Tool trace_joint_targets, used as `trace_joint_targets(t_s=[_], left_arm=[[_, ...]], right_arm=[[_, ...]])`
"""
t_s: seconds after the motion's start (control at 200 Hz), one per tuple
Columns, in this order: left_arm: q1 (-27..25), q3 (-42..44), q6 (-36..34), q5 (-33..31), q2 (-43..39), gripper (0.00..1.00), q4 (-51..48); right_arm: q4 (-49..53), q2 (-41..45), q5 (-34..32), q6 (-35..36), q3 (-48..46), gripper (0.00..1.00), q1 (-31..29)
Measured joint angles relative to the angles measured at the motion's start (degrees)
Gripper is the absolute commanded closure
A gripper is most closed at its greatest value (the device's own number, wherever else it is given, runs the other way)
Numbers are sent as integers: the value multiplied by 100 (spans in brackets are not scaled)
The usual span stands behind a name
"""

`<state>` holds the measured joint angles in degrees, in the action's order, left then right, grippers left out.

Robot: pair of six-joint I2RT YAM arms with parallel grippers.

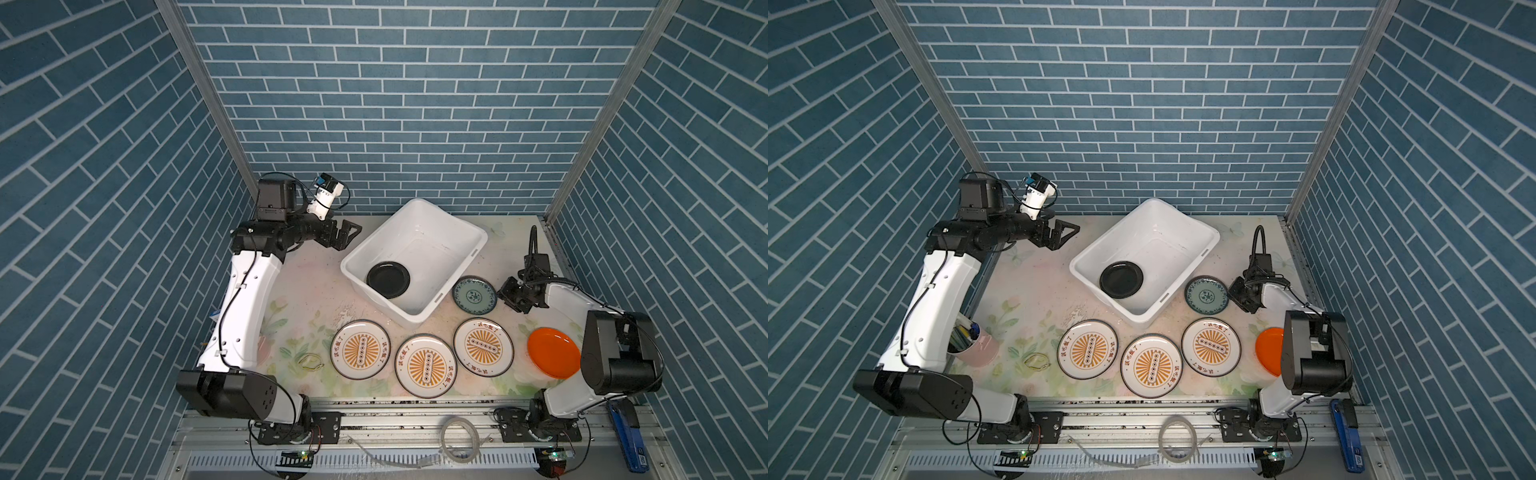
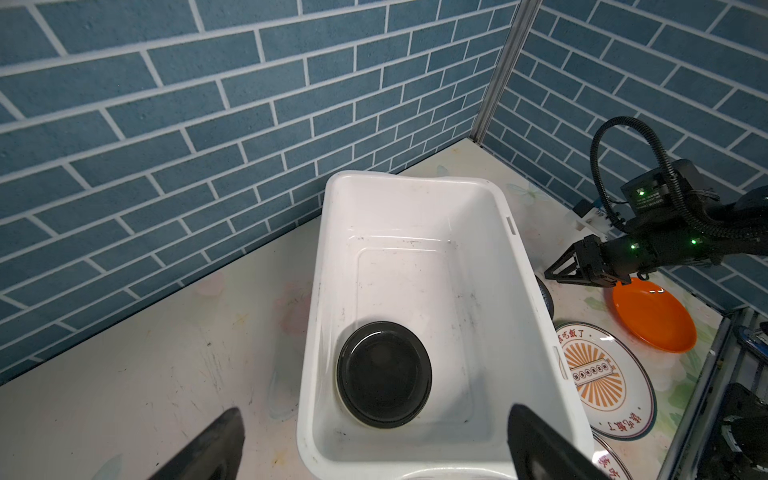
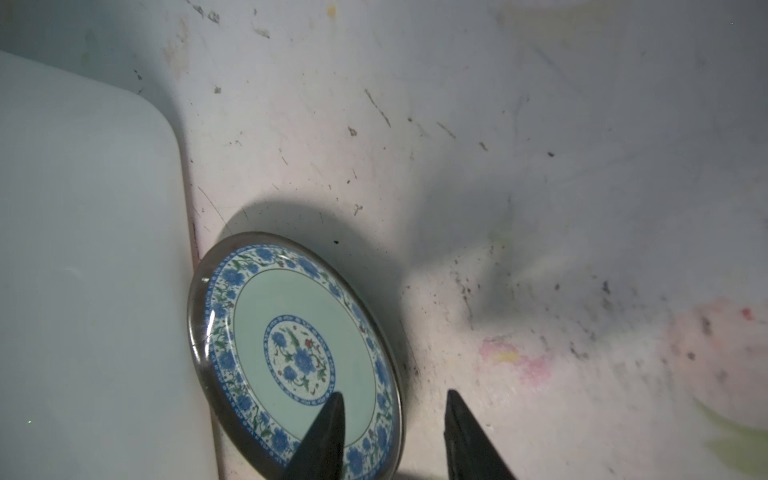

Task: Place the plates into the plastic bin on the countertop
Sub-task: 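Move the right gripper down to the blue-and-white floral plate's rim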

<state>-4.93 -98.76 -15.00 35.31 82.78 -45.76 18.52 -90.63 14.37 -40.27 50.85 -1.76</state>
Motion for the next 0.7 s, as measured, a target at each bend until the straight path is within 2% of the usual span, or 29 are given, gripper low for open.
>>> trace_joint_targets(t_s=[0.7], left_arm=[[0,90,68,-37,-76,0,61]], right_arm=[[-271,-428,136,2,-28,68,-50]])
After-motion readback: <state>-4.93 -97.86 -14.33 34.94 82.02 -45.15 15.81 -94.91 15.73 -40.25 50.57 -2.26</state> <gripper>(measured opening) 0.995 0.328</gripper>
